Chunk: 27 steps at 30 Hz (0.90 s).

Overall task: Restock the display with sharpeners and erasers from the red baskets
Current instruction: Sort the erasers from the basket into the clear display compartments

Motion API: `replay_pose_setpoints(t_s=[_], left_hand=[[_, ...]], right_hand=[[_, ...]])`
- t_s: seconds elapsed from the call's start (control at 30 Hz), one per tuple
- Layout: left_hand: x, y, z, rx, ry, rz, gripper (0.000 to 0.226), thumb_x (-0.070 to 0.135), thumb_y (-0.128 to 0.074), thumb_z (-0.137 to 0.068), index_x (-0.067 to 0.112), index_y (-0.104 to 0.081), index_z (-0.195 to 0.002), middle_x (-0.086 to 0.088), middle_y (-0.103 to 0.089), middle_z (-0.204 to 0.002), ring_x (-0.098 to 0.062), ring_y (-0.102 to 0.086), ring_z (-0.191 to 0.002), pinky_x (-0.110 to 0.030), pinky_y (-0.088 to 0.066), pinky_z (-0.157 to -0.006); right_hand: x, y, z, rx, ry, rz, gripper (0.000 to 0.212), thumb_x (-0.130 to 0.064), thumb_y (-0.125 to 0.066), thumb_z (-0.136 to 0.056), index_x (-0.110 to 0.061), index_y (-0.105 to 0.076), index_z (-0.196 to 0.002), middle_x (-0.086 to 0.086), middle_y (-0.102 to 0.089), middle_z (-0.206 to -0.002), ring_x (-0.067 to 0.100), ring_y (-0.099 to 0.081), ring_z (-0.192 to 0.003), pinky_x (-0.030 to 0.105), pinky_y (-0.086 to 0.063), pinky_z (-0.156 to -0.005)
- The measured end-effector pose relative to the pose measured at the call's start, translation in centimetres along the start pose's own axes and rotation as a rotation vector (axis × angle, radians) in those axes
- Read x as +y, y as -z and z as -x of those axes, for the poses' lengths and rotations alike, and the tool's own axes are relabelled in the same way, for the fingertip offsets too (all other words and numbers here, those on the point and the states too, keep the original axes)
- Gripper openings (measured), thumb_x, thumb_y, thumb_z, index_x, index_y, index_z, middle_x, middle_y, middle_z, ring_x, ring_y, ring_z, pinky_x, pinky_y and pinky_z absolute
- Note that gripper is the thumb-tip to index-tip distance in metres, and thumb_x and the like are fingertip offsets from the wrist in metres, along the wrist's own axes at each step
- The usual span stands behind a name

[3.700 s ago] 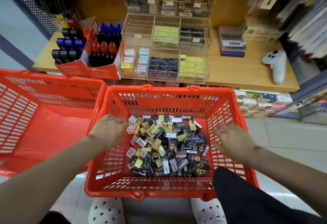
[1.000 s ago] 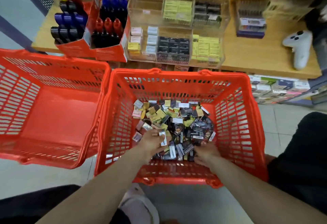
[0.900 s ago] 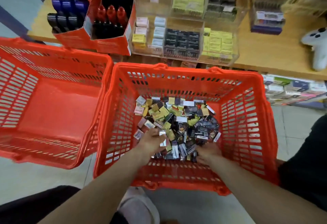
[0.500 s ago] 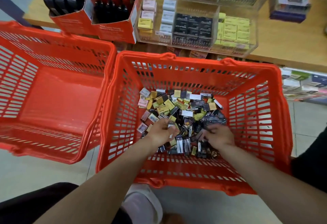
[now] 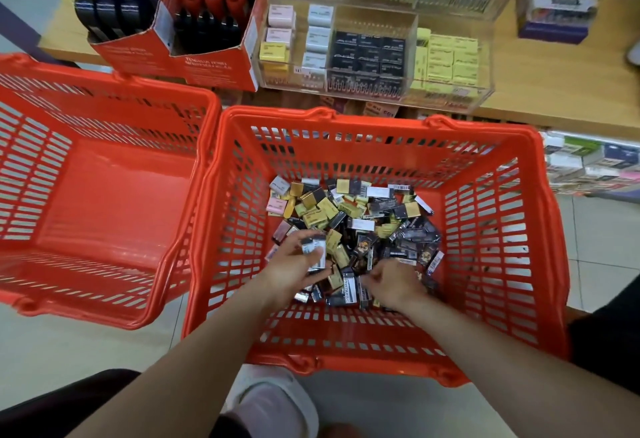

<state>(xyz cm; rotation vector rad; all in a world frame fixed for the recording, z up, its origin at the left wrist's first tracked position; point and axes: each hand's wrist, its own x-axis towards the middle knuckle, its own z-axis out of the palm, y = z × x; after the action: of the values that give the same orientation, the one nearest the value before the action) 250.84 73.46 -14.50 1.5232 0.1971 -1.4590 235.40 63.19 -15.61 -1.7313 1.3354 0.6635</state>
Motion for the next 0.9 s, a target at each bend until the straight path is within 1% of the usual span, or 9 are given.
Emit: replay_pose_setpoints(t_s=[0.13, 0.2, 0.3, 0.37, 0.5, 0.67, 0.73, 0.83, 0.9], left_hand=[[-0.3, 1.5, -0.4, 0.040, 0.018, 0.048, 0.023, 0.002, -0.059, -0.095, 0.019, -0.069, -0.108, -0.006, -0.037, -0.139, -0.033, -0.055, -0.122, -0.036, -0.060, -0.082], [-0.4, 1.5, -0.5, 0.051, 0.031, 0.075, 0.023, 0.000, -0.059, -0.095, 0.017, -0.069, -0.107, -0.008, -0.041, -0.137, -0.034, -0.055, -0.121, -0.038, -0.061, -0.080], [-0.3, 1.1, -0.8, 0.055, 0.051, 0.091, 0.024, -0.004, -0.060, -0.093, 0.014, -0.067, -0.106, -0.012, -0.045, -0.135, -0.033, -0.059, -0.114, -0.036, -0.061, -0.074], [-0.3, 1.0, -0.8, 0.030, 0.083, 0.118, 0.024, -0.006, -0.060, -0.092, 0.013, -0.067, -0.105, -0.016, -0.045, -0.135, -0.034, -0.062, -0.110, -0.036, -0.060, -0.073], [-0.4, 0.9, -0.9, 0.050, 0.103, 0.126, 0.027, -0.008, -0.058, -0.091, 0.015, -0.067, -0.102, -0.019, -0.044, -0.136, -0.038, -0.057, -0.116, -0.036, -0.060, -0.071], [-0.7, 0.6, -0.9, 0.069, 0.054, 0.040, 0.027, -0.008, -0.054, -0.093, 0.014, -0.063, -0.106, -0.004, -0.043, -0.131, -0.031, -0.052, -0.120, -0.034, -0.060, -0.072], [-0.4, 0.1, -0.7, 0.076, 0.026, 0.014, 0.027, -0.008, -0.053, -0.095, 0.013, -0.063, -0.108, 0.003, -0.040, -0.128, -0.027, -0.049, -0.119, -0.034, -0.061, -0.072], [0.9, -0.9, 0.3, 0.051, 0.021, 0.009, 0.027, -0.008, -0.051, -0.096, 0.011, -0.062, -0.112, -0.004, -0.039, -0.132, -0.029, -0.051, -0.117, -0.033, -0.061, -0.070], [2.3, -1.7, 1.7, 0.028, 0.019, 0.036, 0.028, -0.008, -0.051, -0.095, 0.013, -0.061, -0.111, -0.008, -0.041, -0.133, -0.030, -0.054, -0.113, -0.034, -0.061, -0.069]], right_hand=[[-0.6, -3.3, -0.6, 0.093, -0.035, 0.256, 0.065, -0.055, -0.069, -0.083, -0.010, -0.040, -0.117, 0.005, -0.065, -0.096, 0.024, -0.066, -0.085, 0.027, -0.043, -0.054], [-0.9, -3.8, -0.9, 0.162, -0.037, 0.330, 0.070, -0.059, -0.073, -0.077, -0.016, -0.033, -0.114, -0.002, -0.055, -0.080, 0.021, -0.062, -0.074, 0.026, -0.038, -0.048], [-0.9, -4.5, -1.3, 0.216, -0.080, 0.271, 0.072, -0.054, -0.078, -0.074, -0.019, -0.028, -0.111, -0.006, -0.044, -0.071, 0.018, -0.052, -0.065, 0.025, -0.030, -0.042], [-0.8, -4.8, -1.5, 0.206, -0.080, 0.174, 0.070, -0.045, -0.080, -0.075, -0.018, -0.027, -0.111, -0.001, -0.053, -0.084, 0.021, -0.056, -0.071, 0.027, -0.036, -0.046], [-0.4, -4.8, -1.6, 0.153, -0.051, -0.012, 0.062, -0.030, -0.079, -0.080, -0.016, -0.030, -0.116, 0.010, -0.057, -0.107, 0.028, -0.063, -0.091, 0.031, -0.046, -0.061], [0.3, -2.9, -1.3, 0.114, 0.030, -0.074, 0.042, -0.025, -0.079, -0.082, -0.020, -0.045, -0.105, 0.006, -0.063, -0.102, 0.018, -0.058, -0.079, 0.025, -0.042, -0.056], [0.3, -1.6, -1.2, 0.025, 0.062, -0.144, 0.034, -0.022, -0.079, -0.082, -0.022, -0.055, -0.106, 0.003, -0.063, -0.101, 0.016, -0.062, -0.079, 0.025, -0.051, -0.062], [-0.5, 0.9, 0.1, -0.101, 0.038, -0.539, 0.027, -0.004, -0.076, -0.082, -0.019, -0.065, -0.102, 0.006, -0.064, -0.105, 0.019, -0.070, -0.081, 0.030, -0.061, -0.070], [-1.4, 2.9, 1.6, -0.043, 0.078, -0.728, 0.024, 0.001, -0.074, -0.082, -0.017, -0.067, -0.095, 0.007, -0.067, -0.107, 0.019, -0.071, -0.085, 0.028, -0.061, -0.067]])
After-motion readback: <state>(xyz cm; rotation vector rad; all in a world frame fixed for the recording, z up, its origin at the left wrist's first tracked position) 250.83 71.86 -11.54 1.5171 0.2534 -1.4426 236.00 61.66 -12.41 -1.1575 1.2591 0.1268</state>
